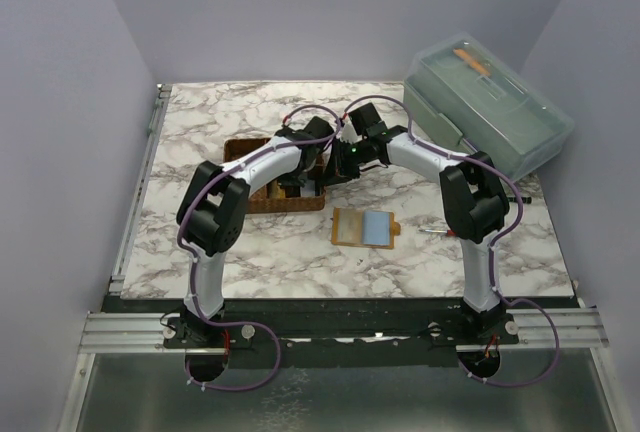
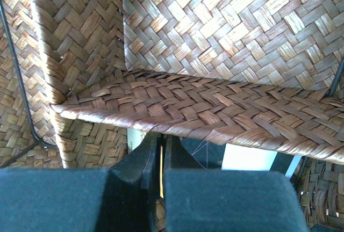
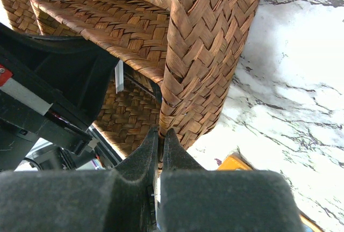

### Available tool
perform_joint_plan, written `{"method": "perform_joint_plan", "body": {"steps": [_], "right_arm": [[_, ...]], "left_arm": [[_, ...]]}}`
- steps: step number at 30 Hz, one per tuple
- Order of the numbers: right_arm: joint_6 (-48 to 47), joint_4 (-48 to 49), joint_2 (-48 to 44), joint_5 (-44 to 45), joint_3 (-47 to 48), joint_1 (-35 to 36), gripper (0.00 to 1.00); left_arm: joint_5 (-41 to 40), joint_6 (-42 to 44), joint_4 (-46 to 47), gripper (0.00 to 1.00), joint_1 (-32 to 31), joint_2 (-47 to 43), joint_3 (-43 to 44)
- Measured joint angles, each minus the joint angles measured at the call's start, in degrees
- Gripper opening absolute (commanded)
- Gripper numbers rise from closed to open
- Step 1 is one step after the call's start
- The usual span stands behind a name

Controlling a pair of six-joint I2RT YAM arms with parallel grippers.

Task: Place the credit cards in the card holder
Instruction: Pick up the credit card from the storage box.

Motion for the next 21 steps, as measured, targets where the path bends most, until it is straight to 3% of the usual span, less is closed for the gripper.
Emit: {"method": "perform_joint_plan", "body": {"steps": [5,12,21], "right_arm": [[0.0,-0.04,0.0,-0.02,0.0,-0.04,0.0],[0.0,-0.13,0.0,-0.02,0.0,-0.09,0.0],[-0.02,0.26,0.0,-0.17,0.0,0.07,0.0]], "left_arm": [[-0.98,0.0,-1.01,0.2,0.33,-1.31,0.0],[-1.77,-0.07,-2.6,0.25,2.6,-2.78,0.24],[-1.7,0.46,-2.47,0.23,4.11,-1.9,0.26]]}}
